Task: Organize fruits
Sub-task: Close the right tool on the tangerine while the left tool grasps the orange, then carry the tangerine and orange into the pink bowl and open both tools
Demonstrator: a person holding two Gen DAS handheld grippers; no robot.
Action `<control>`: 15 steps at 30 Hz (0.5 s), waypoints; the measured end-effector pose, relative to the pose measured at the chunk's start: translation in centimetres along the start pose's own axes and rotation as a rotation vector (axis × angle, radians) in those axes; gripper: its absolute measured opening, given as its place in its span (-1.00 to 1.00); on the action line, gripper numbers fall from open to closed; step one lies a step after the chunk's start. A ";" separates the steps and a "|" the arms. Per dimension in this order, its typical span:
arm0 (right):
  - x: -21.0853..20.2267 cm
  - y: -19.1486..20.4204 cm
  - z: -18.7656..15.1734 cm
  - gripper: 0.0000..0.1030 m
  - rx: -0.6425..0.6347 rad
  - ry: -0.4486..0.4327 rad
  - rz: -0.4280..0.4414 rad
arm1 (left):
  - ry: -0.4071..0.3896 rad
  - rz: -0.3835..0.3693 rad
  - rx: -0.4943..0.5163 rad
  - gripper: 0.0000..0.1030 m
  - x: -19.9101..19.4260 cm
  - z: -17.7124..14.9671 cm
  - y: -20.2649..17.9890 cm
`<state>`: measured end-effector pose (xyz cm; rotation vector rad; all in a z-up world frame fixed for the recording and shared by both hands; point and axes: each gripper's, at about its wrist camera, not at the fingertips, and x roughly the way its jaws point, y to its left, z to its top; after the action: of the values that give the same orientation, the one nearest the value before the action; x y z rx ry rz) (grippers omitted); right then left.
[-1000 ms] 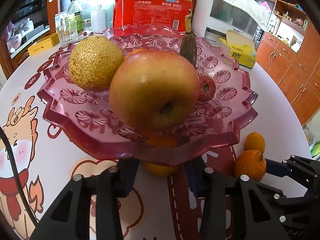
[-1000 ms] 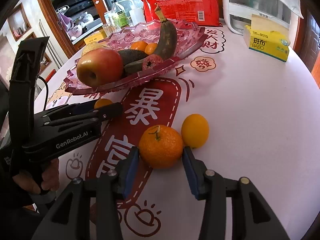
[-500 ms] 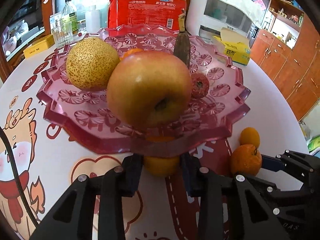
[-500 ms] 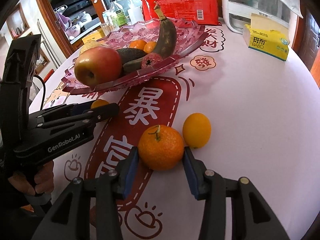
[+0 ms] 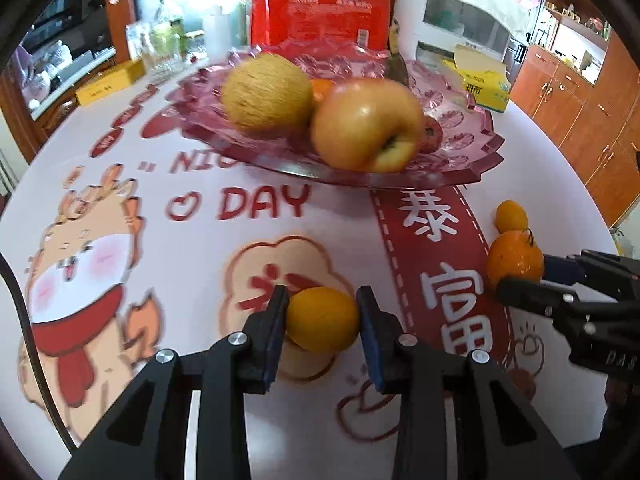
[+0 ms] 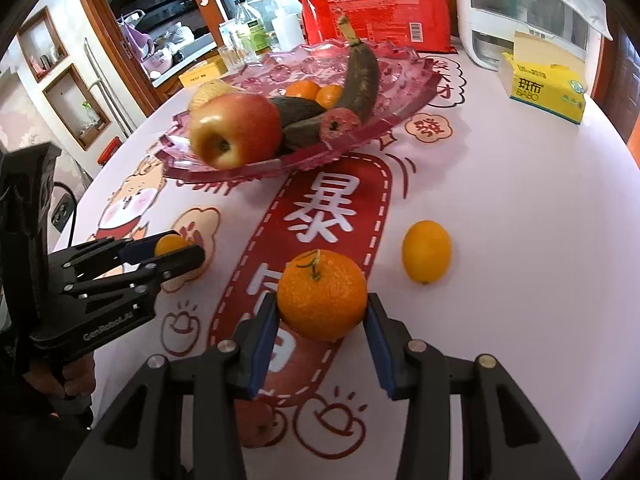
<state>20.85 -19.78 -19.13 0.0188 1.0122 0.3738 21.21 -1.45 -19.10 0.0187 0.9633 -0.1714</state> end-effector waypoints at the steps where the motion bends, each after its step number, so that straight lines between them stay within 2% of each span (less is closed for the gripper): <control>1: -0.1 0.2 0.0 -0.17 -0.001 -0.003 0.005 | -0.007 0.002 0.000 -0.36 -0.6 -0.3 0.4; 7: -1.0 1.3 0.5 -0.17 -0.005 -0.025 0.018 | -0.023 0.037 -0.026 -0.36 -3.6 -0.8 2.6; 15: -2.8 2.3 1.6 -0.17 0.019 -0.065 0.004 | -0.067 0.033 -0.031 -0.36 -7.0 1.6 5.5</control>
<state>20.20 -18.24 -15.58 0.0499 0.9518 0.3648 19.51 4.81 -12.78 0.0006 0.8984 -0.1260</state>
